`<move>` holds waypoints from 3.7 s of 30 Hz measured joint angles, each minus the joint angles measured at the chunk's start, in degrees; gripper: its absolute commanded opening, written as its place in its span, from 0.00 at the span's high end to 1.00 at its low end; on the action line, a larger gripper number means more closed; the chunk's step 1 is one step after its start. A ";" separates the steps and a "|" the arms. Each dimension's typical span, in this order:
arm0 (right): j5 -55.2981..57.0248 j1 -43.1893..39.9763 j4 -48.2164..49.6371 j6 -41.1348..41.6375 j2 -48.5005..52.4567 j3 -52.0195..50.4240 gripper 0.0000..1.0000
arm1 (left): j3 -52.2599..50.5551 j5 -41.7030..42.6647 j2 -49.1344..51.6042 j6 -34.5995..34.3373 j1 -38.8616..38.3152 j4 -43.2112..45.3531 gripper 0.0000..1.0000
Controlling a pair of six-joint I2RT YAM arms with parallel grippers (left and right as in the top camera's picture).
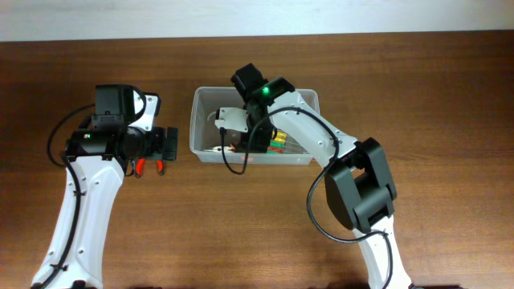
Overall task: Pack container
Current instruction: 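Place the needle-nose pliers into the container and withdraw right arm, then lower the left gripper onto the red-handled small pliers and grasp, then carry the red pliers into the container and release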
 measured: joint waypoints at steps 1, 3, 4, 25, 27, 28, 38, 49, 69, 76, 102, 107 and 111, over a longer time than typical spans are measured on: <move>0.35 0.00 -0.90 1.05 -0.02 0.66 0.01 | 0.00 0.00 0.00 0.00 0.00 0.02 0.01; 1.03 -0.02 -4.13 3.30 -0.02 2.99 0.01 | 0.00 0.00 0.00 0.00 0.00 0.02 0.01; 1.68 -0.13 -6.32 5.22 -0.07 5.03 0.01 | 0.00 0.00 0.00 0.00 0.00 0.02 0.01; 0.46 -45.90 -37.86 50.34 -6.82 49.18 0.01 | 0.11 1.79 0.28 -0.72 0.00 5.44 0.01; -0.15 -48.59 -38.69 51.32 -6.40 48.48 0.01 | 0.13 1.38 1.03 -2.43 0.00 5.42 0.01; -0.39 -49.64 -38.82 51.63 -6.21 48.09 0.01 | 0.20 0.59 1.75 -3.89 0.00 5.29 0.01; -1.27 -56.54 -38.75 52.81 -4.94 42.16 0.02 | 0.59 -3.39 17.66 -9.94 1.84 -4.37 0.01; -1.49 -56.65 -38.73 52.83 -4.94 42.12 0.01 | 0.59 -2.54 24.26 -7.39 2.34 -1.31 0.00; -1.51 -56.65 -38.73 52.85 -4.94 42.12 0.02 | 1.73 -2.89 29.94 -12.72 2.29 4.37 0.62; -1.51 -56.65 -38.73 52.81 -4.94 42.12 0.02 | 1.88 -2.91 30.08 -14.29 2.36 4.61 0.97; -1.70 -56.65 -38.73 52.85 -4.94 42.12 0.01 | 18.25 -2.97 32.98 -9.88 2.34 -14.97 0.98; -1.70 -56.65 -38.71 52.83 -4.94 42.12 0.02 | 28.06 -3.04 32.46 -7.19 2.19 -20.63 0.98; -1.73 -56.65 -38.73 52.83 -4.94 42.12 0.02 | 35.23 -3.34 31.34 -3.23 0.72 -23.17 0.98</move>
